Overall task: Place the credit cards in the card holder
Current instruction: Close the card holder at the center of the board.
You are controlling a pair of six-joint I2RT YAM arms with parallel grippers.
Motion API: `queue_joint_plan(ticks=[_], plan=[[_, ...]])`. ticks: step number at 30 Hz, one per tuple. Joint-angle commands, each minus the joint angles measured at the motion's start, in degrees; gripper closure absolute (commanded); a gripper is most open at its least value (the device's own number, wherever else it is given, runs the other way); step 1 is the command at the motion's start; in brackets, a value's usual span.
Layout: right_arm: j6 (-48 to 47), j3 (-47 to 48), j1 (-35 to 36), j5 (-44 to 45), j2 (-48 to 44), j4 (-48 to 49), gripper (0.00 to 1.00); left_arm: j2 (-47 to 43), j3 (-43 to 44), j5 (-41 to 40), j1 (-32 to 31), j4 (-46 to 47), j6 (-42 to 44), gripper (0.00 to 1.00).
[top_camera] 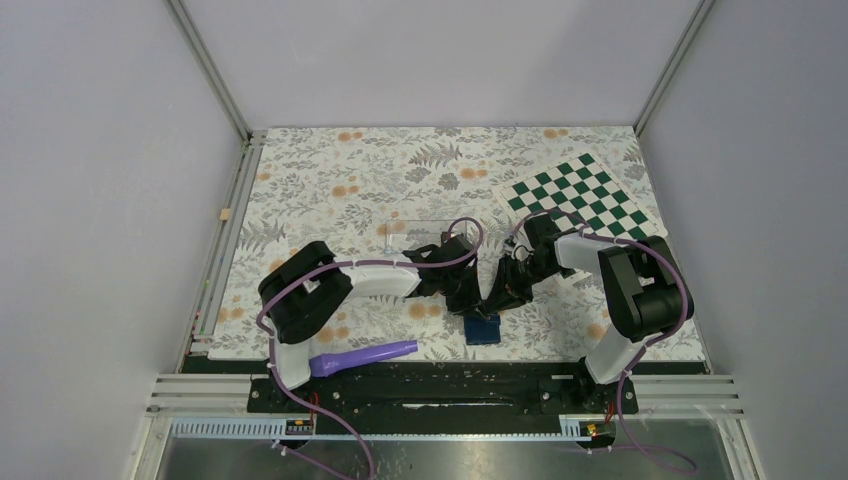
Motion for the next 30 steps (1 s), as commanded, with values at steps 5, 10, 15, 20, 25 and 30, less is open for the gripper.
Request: queue_joint_plan(ticks=[5, 10, 15, 20, 25, 30], plan=[[-2.13, 0.32, 0.1, 4.3, -0.33, -3.02, 0.72, -0.98, -0.31, -4.33, 0.24, -8.05, 3.13, 1.0], [-2.3, 0.14, 0.03, 4.5, -0.11, -3.02, 0.72, -0.49, 0.29, -5.25, 0.23, -10.7, 4.16, 1.0], [-2.32, 0.01, 0.09, 4.25, -0.64, -2.95, 0.72, 0.44, -0.66, -4.71, 0.15, -11.46, 3.91, 1.0], [-2.19, -0.46, 0.04, 4.14, -6.17, -2.34, 0.72, -0.28, -2.33, -5.87, 0.15, -11.54, 3.44, 1.0], [-2.91, -1.71, 0.1, 4.15, -13.15, -3.3, 0.79, -0.11, -1.92, -6.03, 0.13, -12.03, 3.93, 1.0], [-4.6, -4.11, 1.03, 5.41, -14.3, -4.77, 1.0, 0.24, -2.03, -6.13, 0.08, -12.27, 4.19, 1.0]])
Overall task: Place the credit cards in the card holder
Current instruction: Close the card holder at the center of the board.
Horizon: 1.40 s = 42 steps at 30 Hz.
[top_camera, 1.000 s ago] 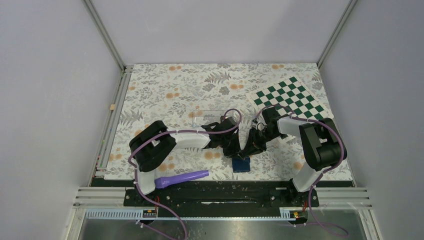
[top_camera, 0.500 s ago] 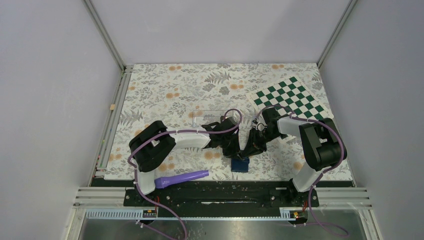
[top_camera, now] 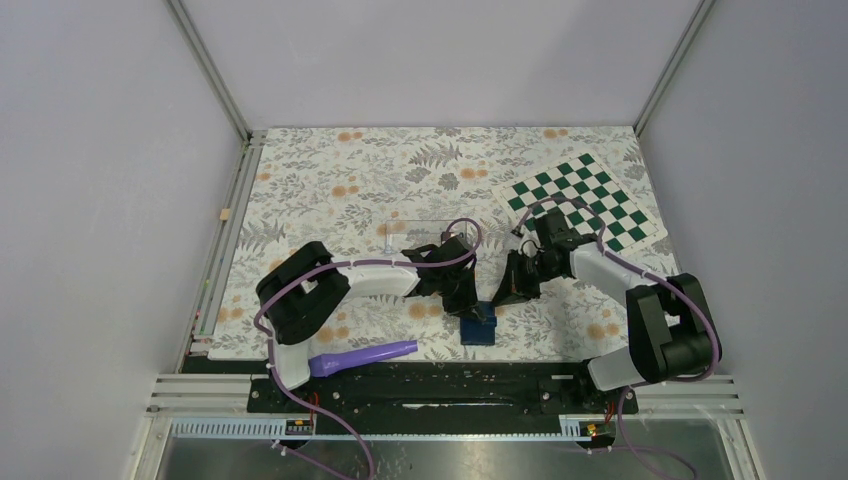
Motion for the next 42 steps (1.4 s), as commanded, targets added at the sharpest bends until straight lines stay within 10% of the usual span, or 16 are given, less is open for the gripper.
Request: queue_joint_plan(ticks=[1, 42], plan=[[-2.07, -2.77, 1.58, 2.64, -0.64, -3.0, 1.0, 0.88, -2.33, -4.84, 0.05, -8.63, 2.7, 1.0], [2.3, -2.72, 9.69, 11.55, 4.19, 3.5, 1.0, 2.76, -2.23, -5.13, -0.02, -10.0, 4.05, 1.0]])
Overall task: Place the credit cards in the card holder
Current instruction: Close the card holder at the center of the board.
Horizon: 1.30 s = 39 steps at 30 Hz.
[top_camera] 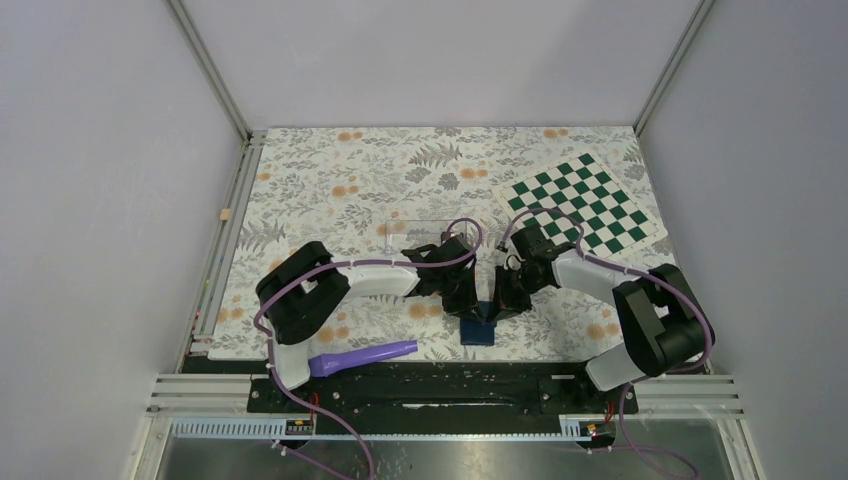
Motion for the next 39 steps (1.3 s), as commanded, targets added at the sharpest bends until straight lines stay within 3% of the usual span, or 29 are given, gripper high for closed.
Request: queue_joint_plan(ticks=[1, 9, 15, 27, 35, 39], plan=[[0.09, 0.23, 1.01, 2.07, 2.7, 1.57, 1.0, 2.78, -2.21, -5.04, -0.06, -9.87, 3.08, 1.0], [0.19, 0.55, 2.81, 5.1, 4.24, 0.14, 1.0, 1.76, -1.64, -5.14, -0.02, -10.14, 3.11, 1.0], [0.09, 0.27, 3.21, 7.38, 4.56, -1.33, 1.0, -0.96, -0.58, -6.66, 0.06, -11.13, 3.19, 0.81], [0.01, 0.07, 3.68, 8.39, 5.76, -1.95, 1.0, 0.66, 0.54, -6.49, -0.1, -11.61, 3.68, 0.82], [-0.1, 0.46, 4.31, 10.48, 6.81, -3.57, 1.0, 1.97, 1.19, -5.79, -0.5, -10.99, 3.69, 0.75], [-0.09, 0.65, 4.52, 11.67, 6.85, -4.44, 1.0, 3.8, 2.35, -6.2, -1.05, -11.91, 3.48, 0.82]])
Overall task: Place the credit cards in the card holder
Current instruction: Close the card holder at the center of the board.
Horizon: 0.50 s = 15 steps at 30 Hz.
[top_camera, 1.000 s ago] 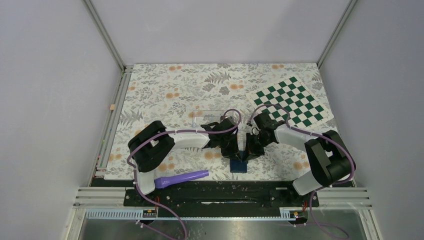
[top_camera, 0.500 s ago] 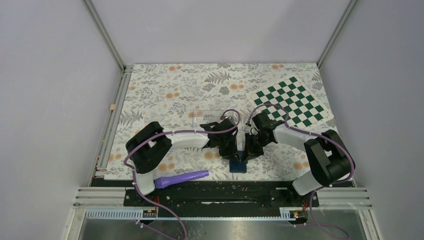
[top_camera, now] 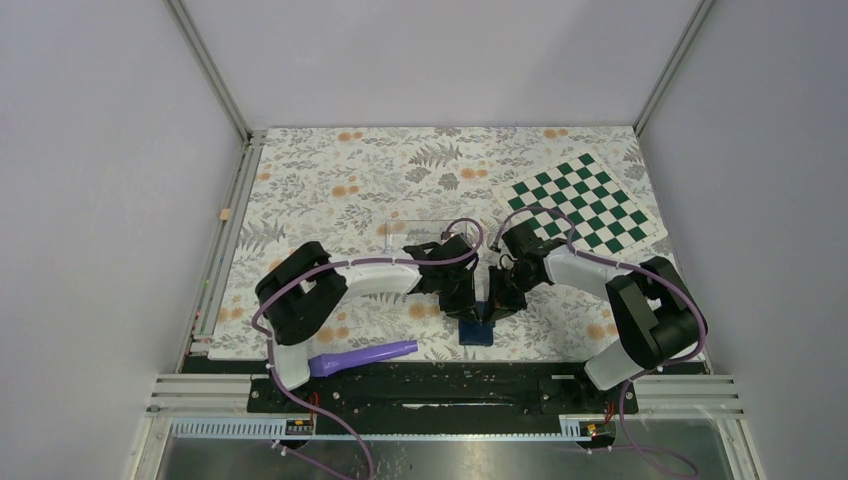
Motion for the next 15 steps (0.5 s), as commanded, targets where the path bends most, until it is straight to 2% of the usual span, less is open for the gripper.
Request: queue_joint_plan(ticks=[1, 3, 6, 9, 15], plan=[[-1.53, -2.17, 2.04, 10.82, 3.44, -2.85, 1.0, 4.77, 0.53, -4.53, -0.69, -6.07, 1.6, 0.84], [-1.33, -2.26, 2.46, 11.17, 3.61, -3.06, 1.0, 5.54, 0.91, -5.18, -0.7, -7.02, 1.08, 0.88], [-0.81, -2.5, 3.17, 12.3, 4.16, -3.17, 1.0, 6.58, 1.31, -5.83, -0.73, -7.1, 0.2, 0.89], [0.09, -2.73, 4.07, 13.4, 4.9, -3.54, 1.0, 7.5, 2.18, -5.69, -0.92, -7.05, -0.03, 0.83], [1.97, -2.33, 6.74, 19.21, 6.63, -6.11, 1.0, 8.74, 2.92, -5.18, -1.35, -6.32, -0.36, 0.81]])
